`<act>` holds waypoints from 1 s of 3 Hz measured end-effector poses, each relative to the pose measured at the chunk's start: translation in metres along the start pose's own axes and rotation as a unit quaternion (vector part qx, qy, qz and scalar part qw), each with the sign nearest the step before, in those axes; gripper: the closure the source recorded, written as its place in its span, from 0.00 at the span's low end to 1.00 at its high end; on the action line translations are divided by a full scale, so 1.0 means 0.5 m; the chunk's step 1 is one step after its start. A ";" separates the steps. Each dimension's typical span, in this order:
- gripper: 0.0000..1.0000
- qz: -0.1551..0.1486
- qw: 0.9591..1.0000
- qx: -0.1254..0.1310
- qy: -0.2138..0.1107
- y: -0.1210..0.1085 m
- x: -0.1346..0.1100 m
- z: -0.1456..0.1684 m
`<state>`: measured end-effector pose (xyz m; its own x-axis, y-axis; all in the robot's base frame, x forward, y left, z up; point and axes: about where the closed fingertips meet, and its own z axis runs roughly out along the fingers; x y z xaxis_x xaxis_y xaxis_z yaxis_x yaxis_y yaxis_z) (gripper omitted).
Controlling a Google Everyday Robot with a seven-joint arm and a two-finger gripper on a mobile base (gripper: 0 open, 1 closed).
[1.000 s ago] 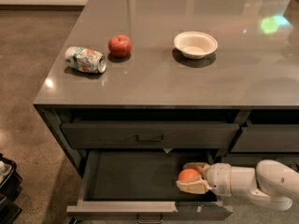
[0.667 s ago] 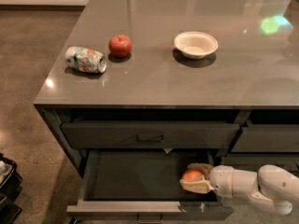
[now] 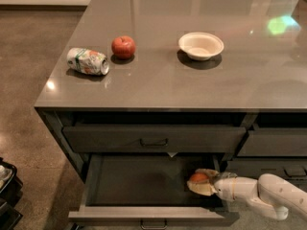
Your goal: Place orange into middle drawer
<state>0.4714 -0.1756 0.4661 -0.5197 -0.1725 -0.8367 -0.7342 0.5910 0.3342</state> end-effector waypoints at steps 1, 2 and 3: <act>1.00 0.010 1.000 0.006 0.011 -0.035 0.035 0.032; 1.00 0.018 1.000 0.014 0.019 -0.055 0.063 0.051; 0.87 0.028 0.999 0.021 0.034 -0.067 0.087 0.060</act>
Offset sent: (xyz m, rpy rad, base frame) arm 0.0189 -0.0078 -0.0698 -0.0506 0.0691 -0.0521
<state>0.4867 -0.1790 0.4055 -0.5894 -0.1901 -0.7852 -0.6850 0.6329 0.3609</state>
